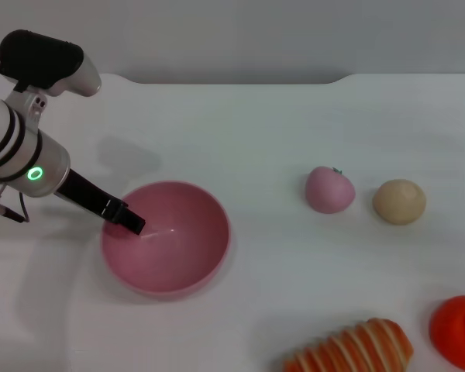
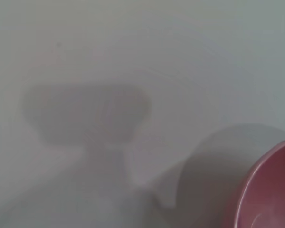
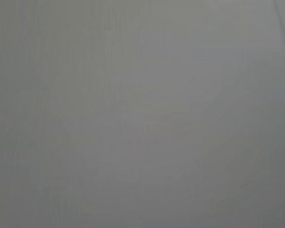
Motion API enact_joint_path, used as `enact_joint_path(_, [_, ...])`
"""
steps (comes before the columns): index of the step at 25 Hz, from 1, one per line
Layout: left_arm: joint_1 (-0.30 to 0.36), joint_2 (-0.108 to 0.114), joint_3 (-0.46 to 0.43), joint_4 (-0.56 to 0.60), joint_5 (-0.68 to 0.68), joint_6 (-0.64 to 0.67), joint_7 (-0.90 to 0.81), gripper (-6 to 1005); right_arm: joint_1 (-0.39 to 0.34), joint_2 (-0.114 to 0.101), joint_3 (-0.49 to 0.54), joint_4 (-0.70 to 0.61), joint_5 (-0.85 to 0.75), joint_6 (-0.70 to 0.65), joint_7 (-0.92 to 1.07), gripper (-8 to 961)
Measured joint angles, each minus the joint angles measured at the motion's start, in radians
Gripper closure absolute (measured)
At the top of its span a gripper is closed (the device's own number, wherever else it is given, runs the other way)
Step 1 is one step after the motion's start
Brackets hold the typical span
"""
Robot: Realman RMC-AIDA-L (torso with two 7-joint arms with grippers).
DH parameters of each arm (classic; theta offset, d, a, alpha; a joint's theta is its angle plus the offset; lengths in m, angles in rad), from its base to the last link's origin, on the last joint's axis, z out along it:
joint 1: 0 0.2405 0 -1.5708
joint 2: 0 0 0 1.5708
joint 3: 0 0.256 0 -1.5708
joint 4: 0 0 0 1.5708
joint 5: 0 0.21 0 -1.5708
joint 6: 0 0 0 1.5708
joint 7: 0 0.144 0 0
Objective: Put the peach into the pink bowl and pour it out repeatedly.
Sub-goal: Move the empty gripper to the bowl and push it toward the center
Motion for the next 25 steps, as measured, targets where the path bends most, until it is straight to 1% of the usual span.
enact_joint_path(9, [-0.002, 0.003, -0.003, 0.000, 0.001, -0.006, -0.008, 270, 0.009, 0.000, 0.000, 0.000, 0.000, 0.019, 0.000, 466])
enact_joint_path(15, [-0.002, 0.003, 0.015, 0.001, 0.004, -0.012, 0.002, 423, 0.009, -0.001, 0.000, -0.005, 0.000, 0.019, 0.000, 465])
enact_joint_path(19, [-0.003, 0.003, 0.032, 0.003, 0.004, -0.014, 0.004, 657, 0.011, -0.001, 0.000, -0.006, 0.000, 0.019, 0.001, 465])
enact_joint_path(22, [-0.003, 0.003, 0.026, 0.004, 0.003, -0.017, 0.003, 833, 0.011, -0.001, 0.000, -0.009, 0.000, 0.022, 0.025, 465])
enact_joint_path(25, [-0.004, 0.003, 0.024, 0.008, 0.002, -0.023, 0.002, 869, -0.005, -0.004, 0.000, -0.047, -0.027, 0.028, 0.159, 466])
